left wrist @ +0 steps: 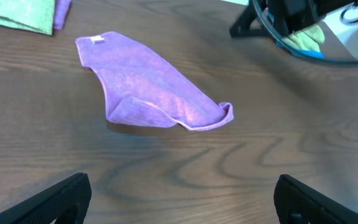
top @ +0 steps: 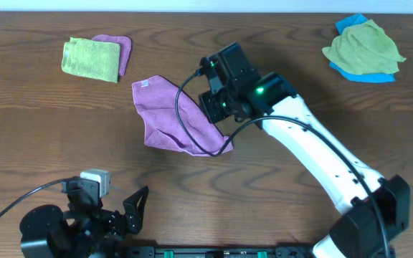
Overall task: Fold the cloth
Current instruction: 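Lower the pink cloth and reach the left gripper to its corner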
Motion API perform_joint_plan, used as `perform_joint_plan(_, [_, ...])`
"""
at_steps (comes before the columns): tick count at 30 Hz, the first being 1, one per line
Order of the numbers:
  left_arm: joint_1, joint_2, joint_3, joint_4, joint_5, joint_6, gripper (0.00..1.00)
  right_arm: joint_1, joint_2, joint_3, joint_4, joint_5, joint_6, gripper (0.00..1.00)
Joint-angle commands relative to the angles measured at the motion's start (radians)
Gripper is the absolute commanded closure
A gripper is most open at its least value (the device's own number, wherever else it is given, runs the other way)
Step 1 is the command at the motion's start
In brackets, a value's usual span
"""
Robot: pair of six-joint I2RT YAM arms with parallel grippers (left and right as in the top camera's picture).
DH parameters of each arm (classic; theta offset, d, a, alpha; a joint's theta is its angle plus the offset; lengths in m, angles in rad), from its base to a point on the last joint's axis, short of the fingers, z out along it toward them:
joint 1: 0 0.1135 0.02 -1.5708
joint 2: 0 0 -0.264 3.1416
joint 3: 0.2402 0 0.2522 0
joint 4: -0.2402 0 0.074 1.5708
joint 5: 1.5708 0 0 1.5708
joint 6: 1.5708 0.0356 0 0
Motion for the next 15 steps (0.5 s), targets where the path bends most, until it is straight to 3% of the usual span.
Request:
perform_joint_plan(1, [0.002,0.016,-0.06,0.015,-0.024,0.005,0.04,0.003,-0.006,-0.004,0.008,-0.017,-0.002,0.79])
perform_joint_plan(4, [0.002,0.052,-0.126,0.069,-0.019,-0.032,0.0,0.003,-0.006,-0.004,0.004,-0.017,-0.003,0.98])
perform_joint_plan(5, [0.002,0.068,-0.145,0.091,-0.012,-0.039,0.0,0.003,-0.006,-0.004,0.002,-0.017,-0.003,0.98])
perform_joint_plan(9, [0.002,0.161,-0.205,0.199,0.04,-0.044,0.17,-0.003,-0.006,-0.004,-0.004,0.005,-0.022,0.98])
perform_joint_plan(12, [0.002,0.268,-0.213,0.274,0.042,-0.045,0.38,-0.03,-0.006,-0.004,-0.023,0.033,-0.023,0.98])
perform_joint_plan(13, [0.002,0.304,-0.213,0.303,0.058,-0.048,0.6,-0.043,-0.006,-0.004,-0.029,0.034,-0.031,0.98])
perform_joint_plan(14, [-0.001,0.343,-0.213,0.332,0.08,-0.051,0.74,-0.056,-0.006,-0.004,-0.036,0.034,-0.037,0.98])
perform_joint_plan(15, [-0.004,0.384,-0.213,0.361,0.103,-0.06,0.79,-0.071,-0.007,-0.004,-0.042,0.038,-0.037,0.98])
